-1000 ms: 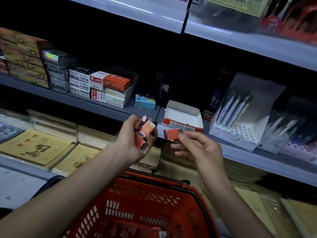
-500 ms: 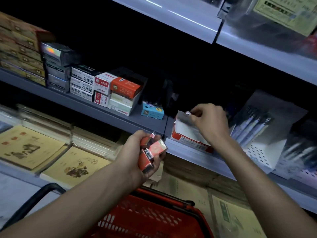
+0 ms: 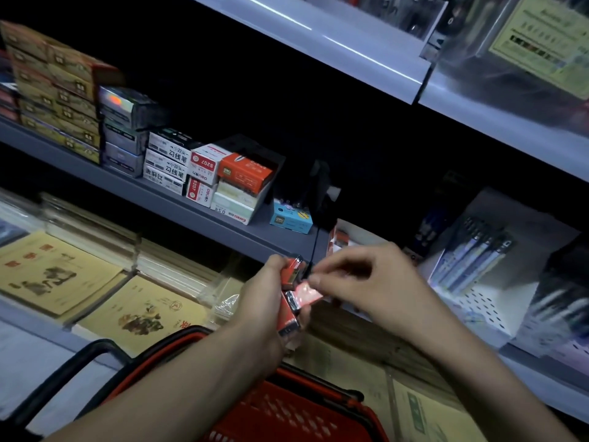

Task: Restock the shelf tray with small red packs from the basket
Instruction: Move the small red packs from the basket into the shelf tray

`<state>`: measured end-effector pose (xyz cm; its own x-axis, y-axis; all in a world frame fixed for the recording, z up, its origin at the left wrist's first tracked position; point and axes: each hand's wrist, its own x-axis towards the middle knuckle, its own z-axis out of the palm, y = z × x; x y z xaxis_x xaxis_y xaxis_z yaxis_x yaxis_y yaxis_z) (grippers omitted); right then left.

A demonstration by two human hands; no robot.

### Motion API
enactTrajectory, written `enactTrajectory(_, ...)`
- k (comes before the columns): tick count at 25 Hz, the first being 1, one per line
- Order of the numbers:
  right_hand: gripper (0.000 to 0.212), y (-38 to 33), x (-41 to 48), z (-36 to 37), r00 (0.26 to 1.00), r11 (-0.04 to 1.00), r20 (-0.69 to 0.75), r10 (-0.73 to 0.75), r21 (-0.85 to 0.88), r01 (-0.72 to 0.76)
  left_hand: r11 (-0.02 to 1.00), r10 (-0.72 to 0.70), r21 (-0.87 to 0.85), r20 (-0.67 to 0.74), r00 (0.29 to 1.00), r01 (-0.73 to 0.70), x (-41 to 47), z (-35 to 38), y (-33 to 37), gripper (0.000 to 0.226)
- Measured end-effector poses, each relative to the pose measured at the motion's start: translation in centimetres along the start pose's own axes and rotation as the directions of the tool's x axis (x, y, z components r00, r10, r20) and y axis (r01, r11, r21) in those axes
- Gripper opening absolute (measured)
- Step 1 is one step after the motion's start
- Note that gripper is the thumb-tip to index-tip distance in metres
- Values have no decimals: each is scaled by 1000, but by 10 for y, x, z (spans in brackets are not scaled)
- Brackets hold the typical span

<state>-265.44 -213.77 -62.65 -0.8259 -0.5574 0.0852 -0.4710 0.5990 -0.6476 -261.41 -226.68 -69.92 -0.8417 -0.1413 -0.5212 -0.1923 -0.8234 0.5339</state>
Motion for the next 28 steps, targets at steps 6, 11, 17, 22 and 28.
enactTrajectory(6, 7, 1, 7, -29, 961, 985, -260, 97, 165, -54, 999, -28, -25, 41, 999, 29, -6, -1, 0, 29)
enactTrajectory(11, 12, 69, 82, -42, 869, 942, -490, -67, -318, -107, 998, -41, -54, 57, 998, 44, -2, -3, 5, 30)
enactTrajectory(17, 23, 115, 106, -31, 958, 897, -286, -19, -428, -110, 994, -91, -50, 107, 990, 97, 0, 2, 0, 30)
enactTrajectory(22, 9, 59, 51, -30, 950, 993, -310, 26, -97, -59, 999, -52, 14, 123, 991, 51, 6, 1, -2, 30)
enactTrajectory(28, 22, 22, 11, 1, 986, 946, -24, 168, 287, -154, 977, 83, 182, 143, 986, -108, 6, 3, -10, 30)
